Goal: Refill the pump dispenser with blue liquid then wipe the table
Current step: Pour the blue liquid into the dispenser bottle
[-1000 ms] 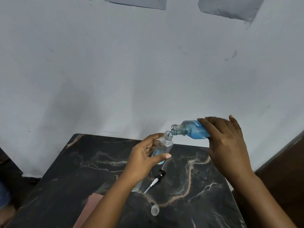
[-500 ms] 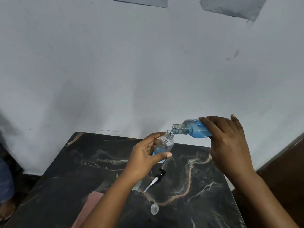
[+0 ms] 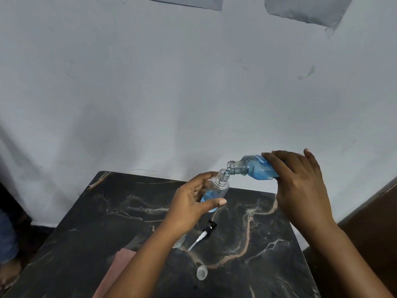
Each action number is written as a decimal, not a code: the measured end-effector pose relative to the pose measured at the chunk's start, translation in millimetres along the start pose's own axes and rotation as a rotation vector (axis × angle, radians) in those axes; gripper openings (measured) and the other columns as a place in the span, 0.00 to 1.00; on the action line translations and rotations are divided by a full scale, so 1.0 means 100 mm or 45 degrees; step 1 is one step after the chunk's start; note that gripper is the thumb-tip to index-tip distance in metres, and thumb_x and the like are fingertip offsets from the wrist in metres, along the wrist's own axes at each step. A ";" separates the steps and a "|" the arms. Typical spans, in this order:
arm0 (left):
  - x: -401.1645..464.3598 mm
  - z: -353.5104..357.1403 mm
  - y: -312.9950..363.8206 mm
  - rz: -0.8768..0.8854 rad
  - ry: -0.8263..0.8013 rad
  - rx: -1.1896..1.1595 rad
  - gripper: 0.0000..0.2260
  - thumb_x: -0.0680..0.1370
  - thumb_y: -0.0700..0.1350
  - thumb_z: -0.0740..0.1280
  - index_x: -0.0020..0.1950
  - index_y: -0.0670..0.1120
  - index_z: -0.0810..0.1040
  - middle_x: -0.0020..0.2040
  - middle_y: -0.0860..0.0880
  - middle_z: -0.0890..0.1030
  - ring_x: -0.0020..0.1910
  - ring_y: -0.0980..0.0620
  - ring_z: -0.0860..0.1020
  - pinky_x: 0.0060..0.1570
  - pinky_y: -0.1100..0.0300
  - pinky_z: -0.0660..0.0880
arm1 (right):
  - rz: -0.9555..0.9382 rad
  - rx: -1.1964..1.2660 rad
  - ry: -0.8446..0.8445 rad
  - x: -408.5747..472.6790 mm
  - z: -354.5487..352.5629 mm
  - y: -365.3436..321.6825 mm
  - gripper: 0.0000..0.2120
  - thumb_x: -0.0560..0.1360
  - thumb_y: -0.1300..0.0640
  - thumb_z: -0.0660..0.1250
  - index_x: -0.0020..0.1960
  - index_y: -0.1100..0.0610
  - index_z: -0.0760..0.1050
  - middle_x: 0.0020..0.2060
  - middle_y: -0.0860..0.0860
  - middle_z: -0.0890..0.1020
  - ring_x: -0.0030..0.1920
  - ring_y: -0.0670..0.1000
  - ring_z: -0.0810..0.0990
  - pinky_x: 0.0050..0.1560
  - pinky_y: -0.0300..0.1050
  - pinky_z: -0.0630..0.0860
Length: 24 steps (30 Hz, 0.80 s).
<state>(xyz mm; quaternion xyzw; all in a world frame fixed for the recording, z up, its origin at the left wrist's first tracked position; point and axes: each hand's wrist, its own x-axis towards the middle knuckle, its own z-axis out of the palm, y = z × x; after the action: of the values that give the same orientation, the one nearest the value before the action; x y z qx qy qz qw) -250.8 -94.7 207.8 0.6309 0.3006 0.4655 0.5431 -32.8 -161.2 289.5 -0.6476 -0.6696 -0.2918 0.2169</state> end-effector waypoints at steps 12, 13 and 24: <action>-0.02 0.00 0.03 0.002 0.009 -0.019 0.25 0.67 0.44 0.79 0.58 0.66 0.77 0.57 0.58 0.83 0.56 0.58 0.82 0.52 0.68 0.78 | -0.020 -0.011 0.000 0.02 -0.01 0.00 0.27 0.67 0.76 0.70 0.63 0.59 0.78 0.55 0.60 0.81 0.55 0.63 0.79 0.70 0.64 0.64; -0.02 0.00 0.04 0.002 0.009 -0.018 0.26 0.67 0.44 0.79 0.58 0.67 0.77 0.57 0.59 0.83 0.56 0.58 0.82 0.52 0.68 0.78 | -0.022 -0.012 0.002 0.02 -0.02 -0.01 0.27 0.67 0.76 0.70 0.63 0.59 0.77 0.55 0.60 0.81 0.55 0.63 0.79 0.70 0.64 0.64; -0.06 0.00 0.07 -0.003 0.003 -0.023 0.25 0.68 0.45 0.79 0.58 0.67 0.77 0.58 0.61 0.83 0.57 0.60 0.81 0.53 0.68 0.78 | -0.029 -0.017 -0.014 0.01 -0.05 -0.02 0.29 0.66 0.76 0.70 0.64 0.59 0.77 0.56 0.60 0.81 0.56 0.64 0.78 0.70 0.63 0.63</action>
<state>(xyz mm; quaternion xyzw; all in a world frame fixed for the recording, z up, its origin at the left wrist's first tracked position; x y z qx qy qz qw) -254.5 -101.7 212.5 0.6251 0.2975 0.4684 0.5490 -35.5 -163.5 293.7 -0.6431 -0.6761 -0.2952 0.2055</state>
